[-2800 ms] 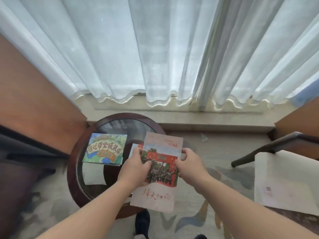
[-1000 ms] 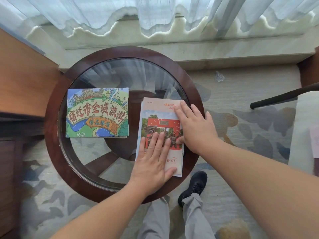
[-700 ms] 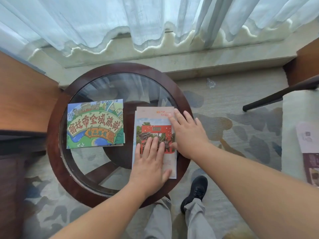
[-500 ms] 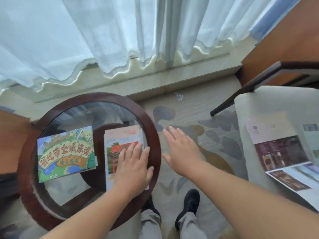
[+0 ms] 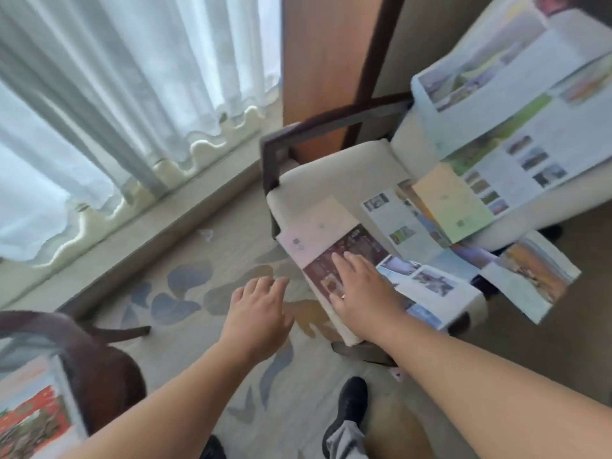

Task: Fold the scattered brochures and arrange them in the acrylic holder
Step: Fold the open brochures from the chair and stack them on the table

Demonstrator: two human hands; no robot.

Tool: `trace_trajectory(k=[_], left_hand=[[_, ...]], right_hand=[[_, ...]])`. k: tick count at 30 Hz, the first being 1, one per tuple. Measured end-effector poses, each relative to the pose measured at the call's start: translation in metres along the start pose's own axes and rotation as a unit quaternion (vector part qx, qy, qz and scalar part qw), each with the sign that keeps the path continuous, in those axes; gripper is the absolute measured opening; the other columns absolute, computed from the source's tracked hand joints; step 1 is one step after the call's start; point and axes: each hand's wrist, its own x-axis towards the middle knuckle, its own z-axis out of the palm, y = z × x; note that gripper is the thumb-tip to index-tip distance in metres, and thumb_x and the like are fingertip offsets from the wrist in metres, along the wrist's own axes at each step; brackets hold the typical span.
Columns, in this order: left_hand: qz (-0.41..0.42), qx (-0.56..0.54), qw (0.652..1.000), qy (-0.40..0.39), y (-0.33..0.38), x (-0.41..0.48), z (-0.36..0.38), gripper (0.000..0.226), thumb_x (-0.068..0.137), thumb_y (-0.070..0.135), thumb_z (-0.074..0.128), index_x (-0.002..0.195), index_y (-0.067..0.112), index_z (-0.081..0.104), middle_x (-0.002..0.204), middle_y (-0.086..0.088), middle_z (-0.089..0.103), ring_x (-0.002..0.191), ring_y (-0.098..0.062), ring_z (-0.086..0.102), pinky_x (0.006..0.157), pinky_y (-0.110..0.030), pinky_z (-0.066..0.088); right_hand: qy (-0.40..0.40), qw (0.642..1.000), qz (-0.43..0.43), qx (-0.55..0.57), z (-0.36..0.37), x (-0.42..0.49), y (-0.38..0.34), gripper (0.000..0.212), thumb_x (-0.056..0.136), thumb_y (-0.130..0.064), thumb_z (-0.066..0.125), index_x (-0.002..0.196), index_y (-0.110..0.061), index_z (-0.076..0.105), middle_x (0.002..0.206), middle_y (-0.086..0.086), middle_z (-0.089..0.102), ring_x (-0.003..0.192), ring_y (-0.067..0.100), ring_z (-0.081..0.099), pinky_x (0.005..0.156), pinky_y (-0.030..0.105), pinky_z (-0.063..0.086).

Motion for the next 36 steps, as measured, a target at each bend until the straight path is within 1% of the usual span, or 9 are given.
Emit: trace_trajectory(k=[4, 9, 14, 17, 22, 24, 28, 33, 36], left_hand=[[0.049, 0.005, 0.998, -0.031, 0.091, 0.044, 0.018, 0.052, 0.094, 0.045, 0.042, 0.143, 0.029, 0.034, 0.140, 0.001, 0.045, 0.133, -0.022, 0.038, 0.108, -0.039, 0.028], [0.104, 0.021, 0.991, -0.085, 0.171, 0.072, 0.049, 0.057, 0.095, 0.049, 0.040, 0.146, 0.027, 0.030, 0.144, -0.002, 0.043, 0.134, -0.026, 0.038, 0.110, -0.043, 0.029], [0.146, 0.012, 0.977, -0.157, 0.217, 0.081, 0.077, 0.057, 0.095, 0.047, 0.041, 0.145, 0.026, 0.026, 0.143, -0.004, 0.042, 0.129, -0.026, 0.042, 0.105, -0.044, 0.036], [0.155, 0.004, 0.967, -0.201, 0.228, 0.080, 0.090, 0.057, 0.095, 0.048, 0.042, 0.145, 0.027, 0.024, 0.143, -0.004, 0.040, 0.127, -0.025, 0.044, 0.097, -0.041, 0.043], [0.142, -0.023, 0.961, -0.235, 0.224, 0.073, 0.100, 0.051, 0.094, 0.046, 0.044, 0.139, 0.032, 0.024, 0.137, -0.002, 0.042, 0.120, -0.023, 0.049, 0.090, -0.039, 0.048], [0.138, -0.021, 0.960, -0.242, 0.220, 0.072, 0.099, 0.051, 0.094, 0.045, 0.045, 0.138, 0.033, 0.023, 0.135, -0.001, 0.042, 0.117, -0.023, 0.051, 0.088, -0.039, 0.050], [0.117, -0.004, 0.958, -0.260, 0.215, 0.073, 0.093, 0.056, 0.093, 0.041, 0.047, 0.143, 0.031, 0.023, 0.133, -0.002, 0.045, 0.112, -0.025, 0.055, 0.084, -0.040, 0.052], [0.105, -0.013, 0.958, -0.267, 0.210, 0.067, 0.094, 0.054, 0.095, 0.037, 0.047, 0.144, 0.029, 0.025, 0.132, -0.003, 0.048, 0.109, -0.026, 0.058, 0.082, -0.041, 0.052], [0.105, -0.022, 0.960, -0.258, 0.209, 0.060, 0.097, 0.056, 0.096, 0.037, 0.048, 0.145, 0.027, 0.023, 0.133, -0.003, 0.048, 0.107, -0.026, 0.058, 0.080, -0.038, 0.051]], right_hand=[[-0.010, 0.997, 0.068, 0.044, -0.018, -0.016, 0.096, 0.070, 0.099, -0.038, 0.047, 0.156, -0.023, 0.011, 0.164, 0.001, 0.011, 0.150, 0.021, 0.010, 0.115, 0.042, 0.025], [0.006, 0.984, 0.160, 0.084, -0.021, -0.036, 0.178, 0.065, 0.096, -0.036, 0.053, 0.151, -0.022, 0.023, 0.156, 0.003, 0.027, 0.141, 0.024, 0.028, 0.108, 0.040, 0.036], [0.002, 0.943, 0.289, 0.161, -0.012, -0.051, 0.227, 0.064, 0.094, -0.035, 0.055, 0.150, -0.020, 0.027, 0.148, 0.008, 0.034, 0.125, 0.030, 0.048, 0.089, 0.040, 0.045], [-0.012, 0.919, 0.339, 0.199, -0.005, -0.046, 0.240, 0.068, 0.093, -0.033, 0.059, 0.151, -0.018, 0.025, 0.148, 0.012, 0.036, 0.126, 0.033, 0.048, 0.092, 0.040, 0.044], [-0.006, 0.901, 0.372, 0.224, -0.009, -0.030, 0.242, 0.043, 0.091, -0.025, 0.062, 0.129, -0.018, 0.043, 0.124, 0.013, 0.050, 0.092, 0.029, 0.055, 0.072, 0.034, 0.045], [-0.027, 0.898, 0.381, 0.218, -0.013, -0.028, 0.241, 0.032, 0.090, -0.025, 0.063, 0.116, -0.011, 0.053, 0.117, 0.013, 0.058, 0.096, 0.030, 0.058, 0.078, 0.038, 0.050], [-0.101, 0.912, 0.352, 0.184, -0.018, -0.026, 0.231, 0.037, 0.091, -0.032, 0.063, 0.118, -0.006, 0.064, 0.127, 0.014, 0.056, 0.110, 0.031, 0.058, 0.091, 0.037, 0.051], [-0.099, 0.919, 0.325, 0.202, -0.007, -0.026, 0.214, 0.025, 0.091, -0.028, 0.063, 0.106, -0.011, 0.055, 0.108, 0.004, 0.061, 0.099, 0.027, 0.059, 0.073, 0.032, 0.044], [-0.118, 0.918, 0.336, 0.175, 0.001, -0.029, 0.211, 0.025, 0.088, -0.029, 0.064, 0.084, -0.015, 0.044, 0.084, 0.001, 0.052, 0.084, 0.028, 0.054, 0.067, 0.032, 0.037]])
